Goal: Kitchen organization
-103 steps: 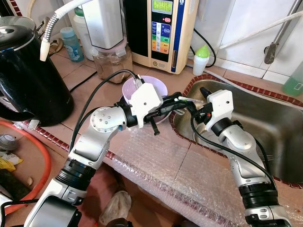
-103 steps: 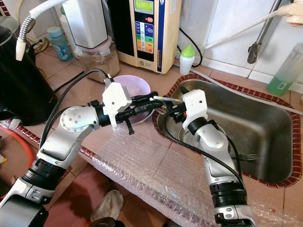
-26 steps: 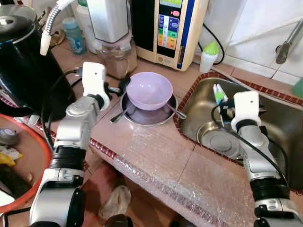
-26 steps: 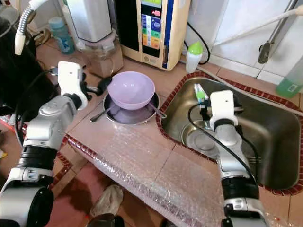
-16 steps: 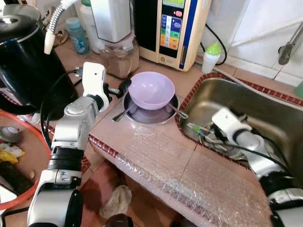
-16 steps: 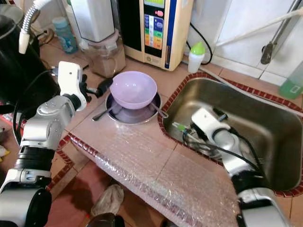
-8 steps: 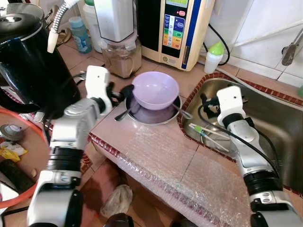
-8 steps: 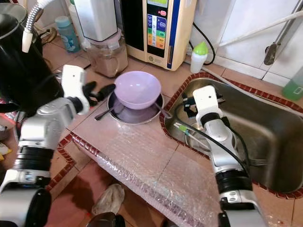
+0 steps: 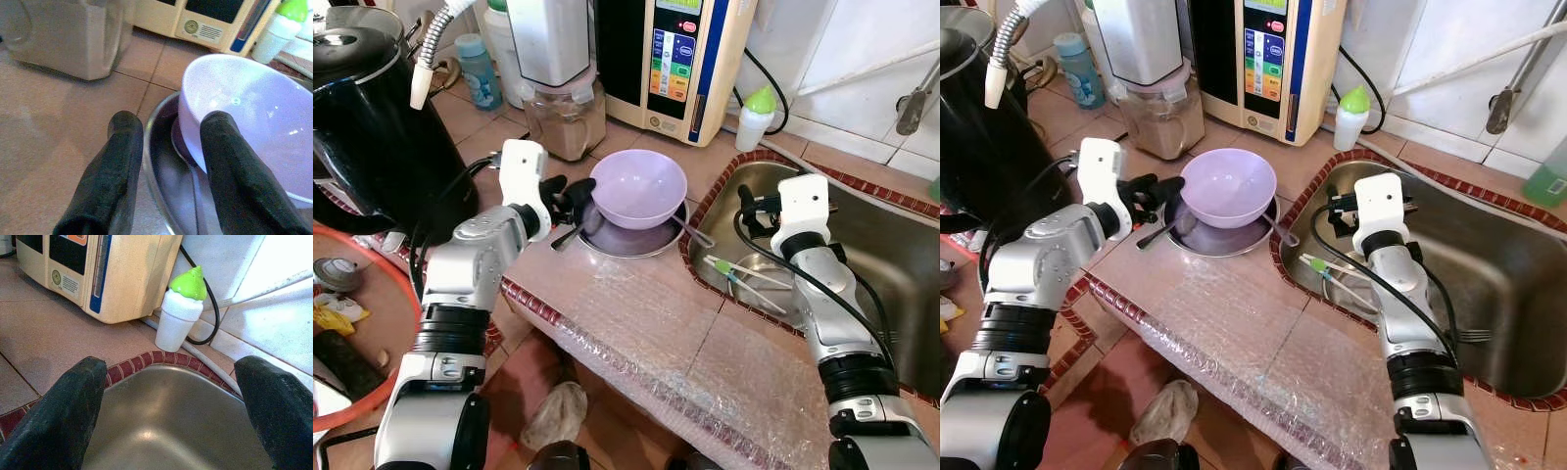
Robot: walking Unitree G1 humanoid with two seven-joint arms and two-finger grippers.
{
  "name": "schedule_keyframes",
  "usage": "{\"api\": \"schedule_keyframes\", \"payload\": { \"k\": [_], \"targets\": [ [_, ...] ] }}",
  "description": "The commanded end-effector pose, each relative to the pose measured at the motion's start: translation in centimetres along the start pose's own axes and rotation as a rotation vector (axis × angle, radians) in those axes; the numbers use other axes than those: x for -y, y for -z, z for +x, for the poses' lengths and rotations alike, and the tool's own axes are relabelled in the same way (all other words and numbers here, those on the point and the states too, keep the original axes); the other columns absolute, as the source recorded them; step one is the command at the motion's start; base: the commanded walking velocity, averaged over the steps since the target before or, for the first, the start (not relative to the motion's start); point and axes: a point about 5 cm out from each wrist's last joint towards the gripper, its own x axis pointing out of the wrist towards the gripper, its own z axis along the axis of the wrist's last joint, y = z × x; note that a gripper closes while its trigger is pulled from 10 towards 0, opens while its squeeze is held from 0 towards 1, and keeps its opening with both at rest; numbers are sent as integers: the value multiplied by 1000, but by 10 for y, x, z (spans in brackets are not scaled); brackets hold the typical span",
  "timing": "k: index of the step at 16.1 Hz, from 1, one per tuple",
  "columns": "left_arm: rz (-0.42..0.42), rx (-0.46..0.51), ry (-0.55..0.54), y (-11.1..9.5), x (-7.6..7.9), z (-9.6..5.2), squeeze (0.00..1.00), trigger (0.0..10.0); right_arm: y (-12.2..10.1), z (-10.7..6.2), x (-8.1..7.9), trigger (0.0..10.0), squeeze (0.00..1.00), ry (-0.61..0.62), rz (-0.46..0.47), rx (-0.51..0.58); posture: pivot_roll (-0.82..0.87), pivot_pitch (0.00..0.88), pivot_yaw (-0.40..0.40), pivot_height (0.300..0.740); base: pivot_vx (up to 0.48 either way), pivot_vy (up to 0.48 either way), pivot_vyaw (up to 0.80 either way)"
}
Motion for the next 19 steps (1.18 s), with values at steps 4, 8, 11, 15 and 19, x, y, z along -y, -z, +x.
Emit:
{"api": "schedule_keyframes", "payload": {
  "k": [4,8,11,15,19],
  "targets": [
    [-121,1,43,-9,7,3,0,10000,-10,0,-9,10000,0,-32,16,47,3,42,49,740,0,0,0],
    [-184,-5,95,-12,22,11,0,10000,-14,-7,-20,10000,0,-100,47,78,-5,45,58,740,0,0,0],
    [-193,-43,69,-6,18,12,1000,10000,-13,-18,-32,10000,663,-131,59,75,-12,43,64,740,0,0,0],
    [-221,-130,36,10,11,16,1000,10000,-19,-36,-52,10000,0,-208,80,85,-21,49,77,740,0,0,0],
    [-256,-152,80,13,18,24,47,4706,-24,-49,-64,10000,0,-251,101,86,-33,52,85,740,0,0,0]
  ]
}}
